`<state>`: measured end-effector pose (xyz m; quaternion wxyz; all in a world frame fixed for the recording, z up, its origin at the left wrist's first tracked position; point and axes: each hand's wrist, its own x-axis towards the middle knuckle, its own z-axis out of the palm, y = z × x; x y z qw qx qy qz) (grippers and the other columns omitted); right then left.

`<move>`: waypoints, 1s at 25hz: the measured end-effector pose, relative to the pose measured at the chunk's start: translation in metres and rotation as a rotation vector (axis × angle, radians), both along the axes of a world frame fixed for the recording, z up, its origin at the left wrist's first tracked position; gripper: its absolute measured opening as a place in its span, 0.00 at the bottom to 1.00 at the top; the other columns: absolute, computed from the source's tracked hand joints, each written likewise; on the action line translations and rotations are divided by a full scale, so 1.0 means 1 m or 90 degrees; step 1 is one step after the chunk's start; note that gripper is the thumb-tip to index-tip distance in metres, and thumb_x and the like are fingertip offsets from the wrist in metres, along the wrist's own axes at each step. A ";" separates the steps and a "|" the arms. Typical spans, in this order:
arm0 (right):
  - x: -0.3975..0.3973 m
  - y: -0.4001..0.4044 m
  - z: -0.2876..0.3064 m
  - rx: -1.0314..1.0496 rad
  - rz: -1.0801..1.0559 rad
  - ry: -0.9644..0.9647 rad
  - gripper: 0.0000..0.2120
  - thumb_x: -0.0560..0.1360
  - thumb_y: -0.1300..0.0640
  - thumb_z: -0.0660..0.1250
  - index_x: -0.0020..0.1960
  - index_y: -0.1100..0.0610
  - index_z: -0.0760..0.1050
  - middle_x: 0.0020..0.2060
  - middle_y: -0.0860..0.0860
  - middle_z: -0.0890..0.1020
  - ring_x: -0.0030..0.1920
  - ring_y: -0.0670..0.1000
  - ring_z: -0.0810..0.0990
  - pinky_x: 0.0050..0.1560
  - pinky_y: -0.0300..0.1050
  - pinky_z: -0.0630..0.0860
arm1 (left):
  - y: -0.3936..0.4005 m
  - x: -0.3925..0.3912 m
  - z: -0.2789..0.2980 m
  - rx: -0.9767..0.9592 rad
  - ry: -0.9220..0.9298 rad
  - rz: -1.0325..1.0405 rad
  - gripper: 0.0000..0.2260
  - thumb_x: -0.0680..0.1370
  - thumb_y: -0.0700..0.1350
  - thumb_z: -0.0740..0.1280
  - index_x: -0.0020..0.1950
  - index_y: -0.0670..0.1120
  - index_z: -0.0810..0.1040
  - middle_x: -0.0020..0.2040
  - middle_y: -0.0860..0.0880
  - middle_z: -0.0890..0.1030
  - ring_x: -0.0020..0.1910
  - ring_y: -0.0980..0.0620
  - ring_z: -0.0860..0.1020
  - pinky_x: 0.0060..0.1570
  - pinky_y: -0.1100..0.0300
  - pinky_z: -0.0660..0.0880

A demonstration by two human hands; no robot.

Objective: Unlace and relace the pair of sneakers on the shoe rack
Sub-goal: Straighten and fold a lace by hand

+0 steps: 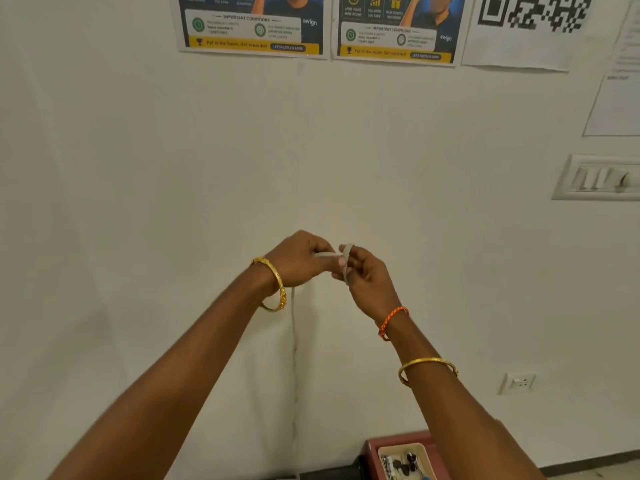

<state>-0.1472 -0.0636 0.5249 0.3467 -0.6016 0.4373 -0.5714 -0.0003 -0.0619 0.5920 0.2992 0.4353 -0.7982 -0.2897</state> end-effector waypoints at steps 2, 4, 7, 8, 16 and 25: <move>0.001 0.006 0.003 0.025 0.056 -0.013 0.17 0.77 0.74 0.52 0.60 0.64 0.73 0.45 0.57 0.83 0.44 0.48 0.84 0.50 0.40 0.79 | -0.010 0.002 0.011 -0.047 0.020 0.028 0.10 0.75 0.51 0.68 0.40 0.45 0.81 0.22 0.58 0.69 0.22 0.60 0.66 0.27 0.69 0.63; 0.001 0.015 0.012 0.058 0.118 -0.045 0.18 0.75 0.76 0.51 0.59 0.66 0.73 0.43 0.58 0.83 0.42 0.50 0.84 0.48 0.41 0.80 | -0.020 0.003 0.012 -0.061 0.060 0.048 0.10 0.75 0.51 0.68 0.41 0.45 0.81 0.26 0.55 0.71 0.26 0.58 0.67 0.29 0.67 0.66; -0.001 0.025 0.025 0.076 0.200 -0.115 0.17 0.75 0.75 0.53 0.56 0.65 0.76 0.41 0.58 0.84 0.41 0.52 0.84 0.46 0.42 0.80 | -0.031 0.003 -0.007 0.044 0.172 0.061 0.11 0.77 0.52 0.66 0.39 0.46 0.79 0.25 0.55 0.70 0.26 0.56 0.67 0.29 0.66 0.69; -0.001 0.027 0.029 0.078 0.219 -0.157 0.17 0.75 0.75 0.53 0.55 0.65 0.76 0.41 0.57 0.84 0.42 0.52 0.84 0.46 0.42 0.80 | -0.033 0.002 -0.017 0.115 0.225 0.058 0.11 0.78 0.51 0.65 0.39 0.46 0.78 0.26 0.54 0.69 0.26 0.56 0.66 0.28 0.65 0.68; -0.002 -0.002 0.024 0.020 0.108 -0.480 0.14 0.77 0.75 0.53 0.59 0.69 0.72 0.50 0.58 0.82 0.51 0.53 0.83 0.54 0.42 0.80 | -0.008 -0.010 -0.049 0.208 0.091 -0.027 0.13 0.79 0.53 0.62 0.50 0.48 0.83 0.26 0.50 0.63 0.23 0.57 0.61 0.26 0.66 0.64; 0.002 -0.006 -0.025 0.080 0.026 0.004 0.15 0.77 0.73 0.53 0.60 0.69 0.72 0.43 0.56 0.83 0.41 0.47 0.84 0.49 0.43 0.80 | -0.027 0.001 -0.008 -0.037 -0.018 0.053 0.12 0.74 0.52 0.69 0.42 0.43 0.82 0.26 0.57 0.72 0.27 0.60 0.70 0.30 0.69 0.64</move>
